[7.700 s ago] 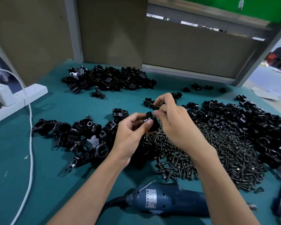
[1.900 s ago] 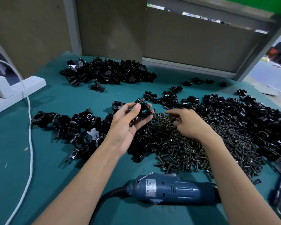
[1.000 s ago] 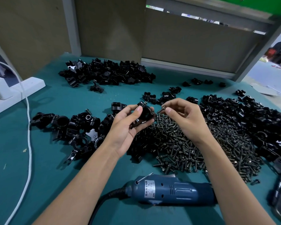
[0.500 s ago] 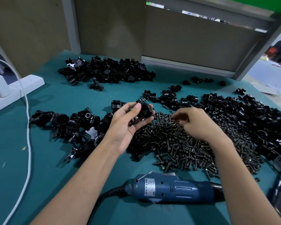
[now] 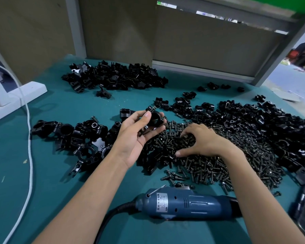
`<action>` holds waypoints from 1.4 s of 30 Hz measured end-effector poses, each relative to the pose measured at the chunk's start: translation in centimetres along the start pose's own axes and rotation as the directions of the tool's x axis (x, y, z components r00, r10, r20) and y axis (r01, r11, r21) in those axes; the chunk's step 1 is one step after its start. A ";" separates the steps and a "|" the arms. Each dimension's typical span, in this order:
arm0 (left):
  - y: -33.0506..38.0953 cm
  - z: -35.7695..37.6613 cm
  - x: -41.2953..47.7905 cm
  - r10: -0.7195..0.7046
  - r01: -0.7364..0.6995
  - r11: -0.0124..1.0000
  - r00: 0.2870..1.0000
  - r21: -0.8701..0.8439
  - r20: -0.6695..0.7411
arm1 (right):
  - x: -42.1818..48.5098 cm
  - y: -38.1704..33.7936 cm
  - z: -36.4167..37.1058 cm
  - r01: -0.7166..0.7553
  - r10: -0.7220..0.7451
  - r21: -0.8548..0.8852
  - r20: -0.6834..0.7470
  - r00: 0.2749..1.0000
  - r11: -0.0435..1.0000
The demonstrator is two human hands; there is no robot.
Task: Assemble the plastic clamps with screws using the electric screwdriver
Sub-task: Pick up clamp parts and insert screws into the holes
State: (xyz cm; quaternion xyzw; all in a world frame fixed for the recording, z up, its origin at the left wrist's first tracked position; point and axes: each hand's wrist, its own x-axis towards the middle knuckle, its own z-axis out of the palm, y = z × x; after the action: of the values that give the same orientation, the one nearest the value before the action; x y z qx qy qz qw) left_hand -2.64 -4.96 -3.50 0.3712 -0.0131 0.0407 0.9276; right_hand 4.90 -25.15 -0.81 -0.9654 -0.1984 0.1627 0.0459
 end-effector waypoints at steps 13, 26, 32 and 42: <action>0.1 0.0 0.1 -0.011 0.011 1.000 1.000 -0.012 -0.005 | 2.9 -1.6 -0.1 -0.036 0.069 0.122 -0.277 0.958 0.992; 0.0 0.1 0.1 -0.018 0.018 1.000 1.000 0.005 -0.004 | -0.7 -2.8 -1.4 0.478 -0.099 0.756 -0.489 0.867 0.447; 0.0 0.2 0.0 -0.024 0.024 0.999 1.000 0.022 -0.016 | -0.9 -4.2 -1.1 0.542 -0.092 0.638 -0.598 0.796 0.547; 0.0 0.6 -0.2 -0.047 0.044 0.997 0.998 -0.070 -0.045 | -1.1 -5.8 0.3 0.577 -0.109 0.469 -0.706 0.700 0.669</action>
State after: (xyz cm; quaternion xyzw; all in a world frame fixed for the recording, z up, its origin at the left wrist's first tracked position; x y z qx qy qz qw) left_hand -2.82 -5.32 -3.08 0.3382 0.0156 0.0276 0.9405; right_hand 1.71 -20.27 0.17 -0.8196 -0.2905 -0.1199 0.4791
